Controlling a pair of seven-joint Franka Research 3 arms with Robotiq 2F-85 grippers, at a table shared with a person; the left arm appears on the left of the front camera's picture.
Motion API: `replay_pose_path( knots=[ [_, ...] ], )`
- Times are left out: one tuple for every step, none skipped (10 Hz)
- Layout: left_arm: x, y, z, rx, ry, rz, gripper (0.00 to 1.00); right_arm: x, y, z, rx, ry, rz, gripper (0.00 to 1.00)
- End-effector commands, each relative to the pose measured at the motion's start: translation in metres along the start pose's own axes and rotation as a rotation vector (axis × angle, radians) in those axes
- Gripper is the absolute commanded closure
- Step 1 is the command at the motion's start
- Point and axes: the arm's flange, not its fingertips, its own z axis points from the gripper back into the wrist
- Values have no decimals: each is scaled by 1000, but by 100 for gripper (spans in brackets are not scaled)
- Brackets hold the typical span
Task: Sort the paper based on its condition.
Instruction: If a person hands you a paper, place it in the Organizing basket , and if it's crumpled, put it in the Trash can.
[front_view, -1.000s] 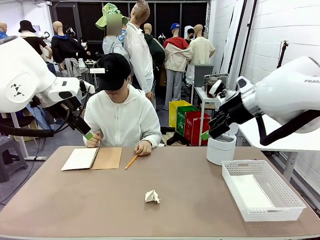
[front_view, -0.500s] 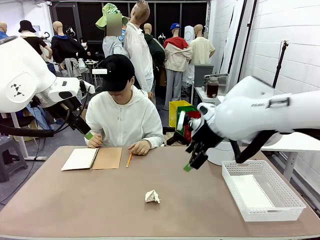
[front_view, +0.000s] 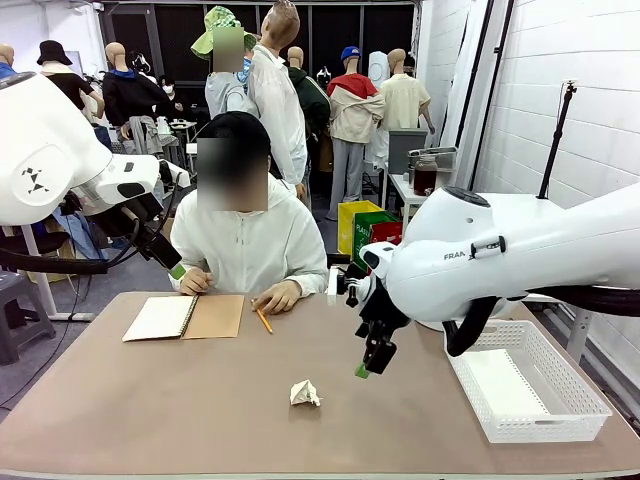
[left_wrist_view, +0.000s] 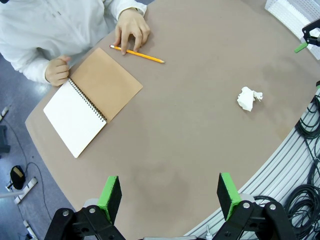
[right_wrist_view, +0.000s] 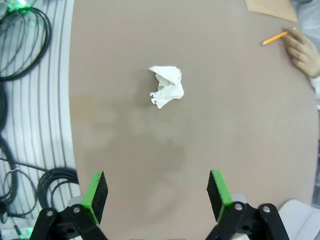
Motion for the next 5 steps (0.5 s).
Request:
replay_pose_path(
  knots=[
    [0, 1, 1, -18, -6, -6, 0, -2, 0, 8, 15, -20, -10, 0],
    [0, 1, 1, -18, -6, -6, 0, -2, 0, 8, 15, -20, -10, 0],
    [0, 1, 1, -18, -6, -6, 0, -2, 0, 8, 15, -20, -10, 0],
    [0, 1, 1, -18, -6, -6, 0, -2, 0, 8, 15, -20, -10, 0],
    [0, 1, 1, -18, -6, -6, 0, -2, 0, 8, 15, -20, -10, 0]
  ],
)
